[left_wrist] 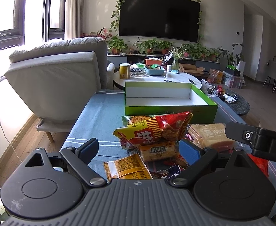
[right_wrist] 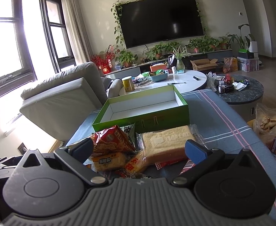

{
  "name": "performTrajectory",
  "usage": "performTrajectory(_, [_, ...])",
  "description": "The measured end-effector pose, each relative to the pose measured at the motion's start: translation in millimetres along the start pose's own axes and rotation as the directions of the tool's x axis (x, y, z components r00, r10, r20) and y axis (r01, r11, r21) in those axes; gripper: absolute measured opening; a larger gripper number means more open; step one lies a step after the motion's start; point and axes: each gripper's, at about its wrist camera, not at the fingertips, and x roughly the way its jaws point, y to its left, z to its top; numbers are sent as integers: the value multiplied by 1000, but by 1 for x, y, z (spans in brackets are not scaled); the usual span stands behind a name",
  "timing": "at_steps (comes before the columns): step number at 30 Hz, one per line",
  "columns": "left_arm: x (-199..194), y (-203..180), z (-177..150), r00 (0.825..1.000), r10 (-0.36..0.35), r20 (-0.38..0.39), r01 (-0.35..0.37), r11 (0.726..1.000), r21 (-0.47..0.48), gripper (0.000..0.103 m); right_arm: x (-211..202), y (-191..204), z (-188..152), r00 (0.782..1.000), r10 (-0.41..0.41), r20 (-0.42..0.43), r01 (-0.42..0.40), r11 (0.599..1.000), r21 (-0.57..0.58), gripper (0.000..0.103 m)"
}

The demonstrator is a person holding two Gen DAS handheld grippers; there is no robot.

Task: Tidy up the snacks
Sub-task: 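Move the right gripper toward the yellow-red spicy snack bag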

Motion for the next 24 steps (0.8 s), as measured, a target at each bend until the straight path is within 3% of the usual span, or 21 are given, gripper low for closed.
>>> performTrajectory(24, [3, 2, -2, 1000, -1, -12, 1, 1000, -4, 92, 2, 1, -3, 1000, 3, -6, -3, 1000, -4, 78])
